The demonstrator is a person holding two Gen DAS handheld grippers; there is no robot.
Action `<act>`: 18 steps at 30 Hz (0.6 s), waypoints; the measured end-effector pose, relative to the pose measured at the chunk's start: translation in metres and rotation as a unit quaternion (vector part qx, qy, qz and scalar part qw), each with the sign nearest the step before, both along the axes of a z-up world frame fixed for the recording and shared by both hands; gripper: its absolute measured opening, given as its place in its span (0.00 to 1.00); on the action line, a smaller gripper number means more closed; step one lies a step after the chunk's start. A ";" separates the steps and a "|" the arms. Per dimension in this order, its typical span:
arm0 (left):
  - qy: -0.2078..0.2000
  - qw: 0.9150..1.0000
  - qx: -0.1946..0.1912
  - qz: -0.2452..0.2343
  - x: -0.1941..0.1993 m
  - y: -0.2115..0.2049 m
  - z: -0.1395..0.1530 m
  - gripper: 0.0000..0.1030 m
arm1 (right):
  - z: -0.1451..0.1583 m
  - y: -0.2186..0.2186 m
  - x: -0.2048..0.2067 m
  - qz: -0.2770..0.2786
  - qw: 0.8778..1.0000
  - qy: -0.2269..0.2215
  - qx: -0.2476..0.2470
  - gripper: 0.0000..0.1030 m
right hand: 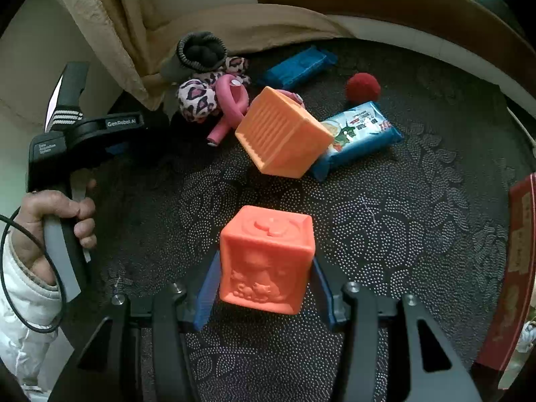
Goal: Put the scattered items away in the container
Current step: 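Grasp the black sock with the left gripper while the right grasps an orange block, then carry the black sock and orange block to the tray and release both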
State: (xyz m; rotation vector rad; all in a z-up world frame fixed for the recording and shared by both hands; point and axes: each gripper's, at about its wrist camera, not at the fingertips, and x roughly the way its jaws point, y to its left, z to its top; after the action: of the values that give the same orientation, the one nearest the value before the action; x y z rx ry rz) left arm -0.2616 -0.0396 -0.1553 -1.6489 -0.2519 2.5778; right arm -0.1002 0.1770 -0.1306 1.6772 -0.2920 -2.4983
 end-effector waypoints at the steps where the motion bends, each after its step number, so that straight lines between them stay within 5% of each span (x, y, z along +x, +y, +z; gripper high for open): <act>1: 0.002 1.000 0.003 -0.001 0.004 0.000 0.003 0.42 | 0.002 0.001 0.001 -0.002 1.000 0.003 -0.001 0.52; 18: 0.055 0.997 0.026 -0.051 0.098 0.059 0.081 0.42 | 0.042 0.055 0.063 -0.039 0.997 0.055 -0.031 0.51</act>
State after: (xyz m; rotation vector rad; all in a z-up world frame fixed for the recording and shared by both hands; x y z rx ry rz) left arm -0.1640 0.0192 -0.0741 -1.4580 -0.2209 2.5527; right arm -0.0375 0.2323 -0.0887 1.5260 -0.4277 -2.5969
